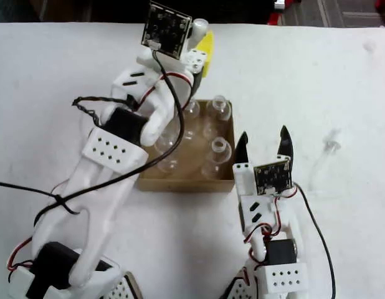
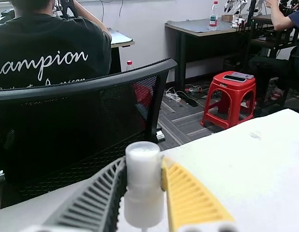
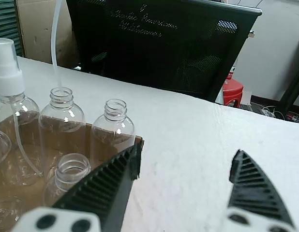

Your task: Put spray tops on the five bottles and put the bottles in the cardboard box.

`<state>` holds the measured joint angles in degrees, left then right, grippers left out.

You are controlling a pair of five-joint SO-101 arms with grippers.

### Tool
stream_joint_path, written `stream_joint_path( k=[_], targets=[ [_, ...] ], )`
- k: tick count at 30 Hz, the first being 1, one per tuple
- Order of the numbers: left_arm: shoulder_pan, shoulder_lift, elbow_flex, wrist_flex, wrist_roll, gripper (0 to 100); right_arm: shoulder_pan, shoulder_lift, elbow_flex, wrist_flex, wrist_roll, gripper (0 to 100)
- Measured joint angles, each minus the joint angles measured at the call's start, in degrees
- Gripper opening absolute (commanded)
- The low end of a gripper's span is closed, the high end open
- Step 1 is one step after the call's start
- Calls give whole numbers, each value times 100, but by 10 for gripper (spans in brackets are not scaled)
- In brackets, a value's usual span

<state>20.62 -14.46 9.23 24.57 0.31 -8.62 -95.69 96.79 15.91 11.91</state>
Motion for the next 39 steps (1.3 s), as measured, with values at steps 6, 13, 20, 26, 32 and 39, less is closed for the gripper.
stream_joint_path(
  k=[6, 13, 20, 26, 32, 39],
  targets=[
    [0, -9, 123, -281, 0, 23, 0, 0, 0, 0, 0, 269],
    [0, 0, 844, -1020, 0, 23, 0, 0, 0, 0, 0, 269],
    [0, 0, 1108, -1055, -9, 23, 0, 0, 0, 0, 0, 269],
    [0, 0, 1574, -1055, -9, 23, 0, 0, 0, 0, 0, 269],
    [-141, 0, 1749, -1134, -9, 23, 0, 0, 0, 0, 0, 269],
    [-167, 0, 2716, -2549, -9, 22, 0, 0, 0, 0, 0, 269]
  ],
)
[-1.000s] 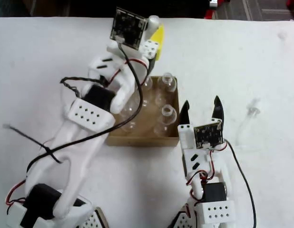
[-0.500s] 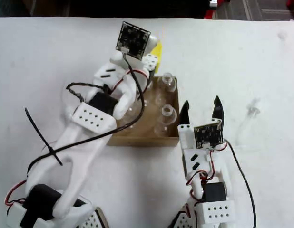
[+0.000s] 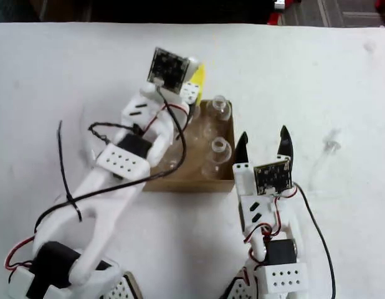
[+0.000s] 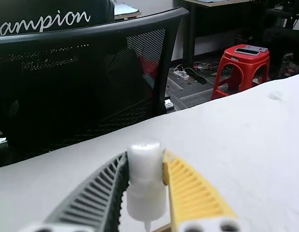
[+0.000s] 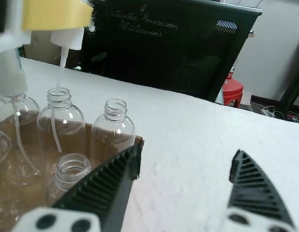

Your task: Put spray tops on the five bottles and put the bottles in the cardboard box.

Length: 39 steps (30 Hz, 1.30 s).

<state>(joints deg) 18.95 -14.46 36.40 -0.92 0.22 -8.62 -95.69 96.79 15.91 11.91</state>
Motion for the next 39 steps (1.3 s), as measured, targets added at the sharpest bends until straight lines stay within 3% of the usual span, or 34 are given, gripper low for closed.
stream_joint_path(
  k=[5, 21, 30, 39],
  targets=[
    [-26, 0, 369, -519, 0, 22, 0, 0, 0, 0, 0, 269],
    [-26, 0, 765, -651, 589, 21, 0, 0, 0, 0, 0, 269],
    [-26, 0, 1530, -1960, 589, 21, 0, 0, 0, 0, 229, 269],
    [-26, 0, 1591, -2084, 589, 22, 0, 0, 0, 0, 255, 269]
  ],
)
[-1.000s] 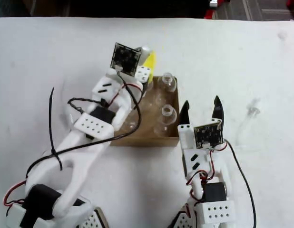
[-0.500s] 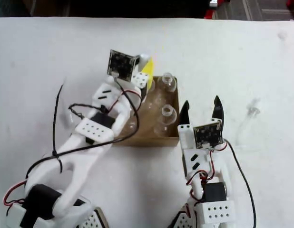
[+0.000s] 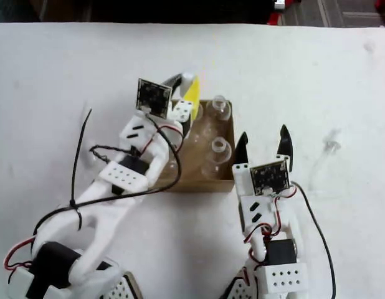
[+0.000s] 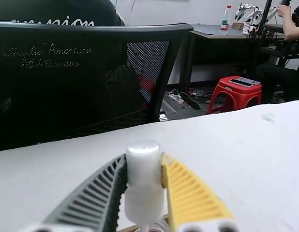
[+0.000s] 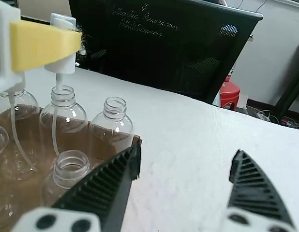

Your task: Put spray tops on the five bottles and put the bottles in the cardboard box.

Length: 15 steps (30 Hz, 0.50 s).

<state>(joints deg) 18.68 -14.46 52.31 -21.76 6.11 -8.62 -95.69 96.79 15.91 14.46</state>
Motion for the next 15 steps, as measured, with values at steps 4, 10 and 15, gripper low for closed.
stream_joint_path(
  k=[4, 10, 15],
  targets=[
    [0, 0, 0, 0, -35, 22, 0, 0, 0, 0, 0, 269],
    [0, 0, 123, 0, -492, 24, 0, 0, 0, 0, 0, 269],
    [0, 0, 167, 0, -519, 24, 0, 0, 0, 0, 0, 269]
  ],
)
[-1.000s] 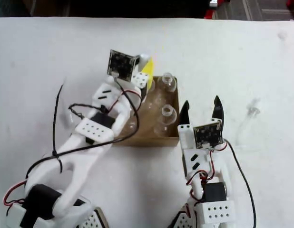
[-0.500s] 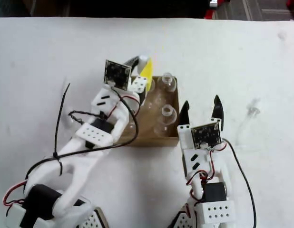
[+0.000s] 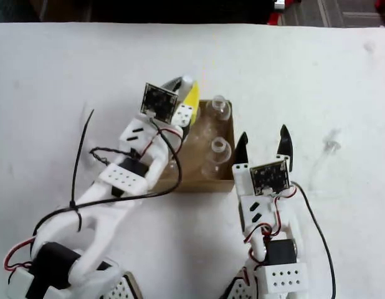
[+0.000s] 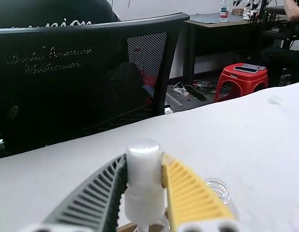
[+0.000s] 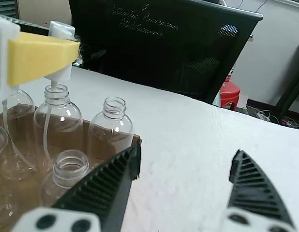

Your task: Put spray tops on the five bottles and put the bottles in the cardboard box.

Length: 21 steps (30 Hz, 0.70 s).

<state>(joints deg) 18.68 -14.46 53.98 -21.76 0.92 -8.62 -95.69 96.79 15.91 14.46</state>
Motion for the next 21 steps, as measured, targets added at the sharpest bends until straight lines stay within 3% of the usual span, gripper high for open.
stream_joint_path(
  k=[7, 13, 21],
  targets=[
    [0, 0, 0, 0, 0, 27, 0, 0, 0, 0, 18, 269],
    [0, -9, 0, -9, 299, 125, 0, 0, 0, 0, 18, 269],
    [0, -35, -44, 281, 422, 105, 0, 0, 0, 0, 18, 269]
  ],
)
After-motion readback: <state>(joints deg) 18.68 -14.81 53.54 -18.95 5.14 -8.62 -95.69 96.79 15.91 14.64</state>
